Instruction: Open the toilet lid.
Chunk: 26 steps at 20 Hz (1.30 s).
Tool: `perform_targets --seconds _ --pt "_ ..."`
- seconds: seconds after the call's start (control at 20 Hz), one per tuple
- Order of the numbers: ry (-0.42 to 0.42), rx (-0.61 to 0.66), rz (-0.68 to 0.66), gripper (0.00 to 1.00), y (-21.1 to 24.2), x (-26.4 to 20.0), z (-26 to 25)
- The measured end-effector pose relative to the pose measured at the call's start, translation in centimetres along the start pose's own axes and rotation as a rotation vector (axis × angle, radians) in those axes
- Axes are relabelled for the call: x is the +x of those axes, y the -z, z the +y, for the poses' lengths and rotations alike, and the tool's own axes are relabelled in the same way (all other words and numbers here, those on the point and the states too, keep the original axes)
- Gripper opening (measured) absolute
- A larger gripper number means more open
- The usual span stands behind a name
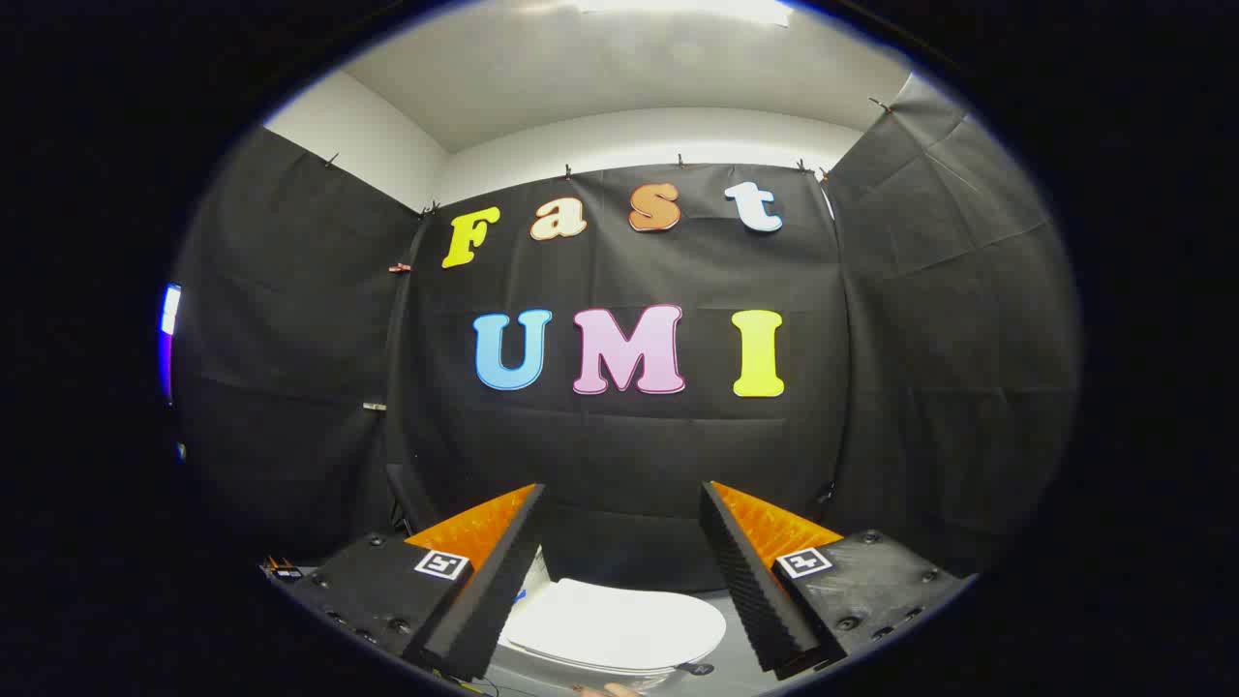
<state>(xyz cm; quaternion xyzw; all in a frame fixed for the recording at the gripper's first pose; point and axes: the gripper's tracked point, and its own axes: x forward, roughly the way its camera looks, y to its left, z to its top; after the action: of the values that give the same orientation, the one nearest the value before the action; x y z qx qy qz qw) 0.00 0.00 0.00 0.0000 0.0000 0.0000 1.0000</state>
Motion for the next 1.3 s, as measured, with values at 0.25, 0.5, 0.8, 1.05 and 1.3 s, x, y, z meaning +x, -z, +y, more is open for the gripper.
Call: perform_targets --seconds 0.25,0.5,0.8,1.05,1.3 --pt "0.001 0.0 0.001 0.99 -0.07 -0.02 -0.19" --pt "0.004 0.002 -0.002 0.99 -0.27 -0.24 -0.33" --pt "0.005 0.001 -0.002 0.99 -0.21 -0.34 -0.33" --pt "0.006 0.005 0.006 0.99 0.02 -0.22 -0.46" --pt "0.014 0.012 0.008 0.99 0.09 -0.1 -0.85"
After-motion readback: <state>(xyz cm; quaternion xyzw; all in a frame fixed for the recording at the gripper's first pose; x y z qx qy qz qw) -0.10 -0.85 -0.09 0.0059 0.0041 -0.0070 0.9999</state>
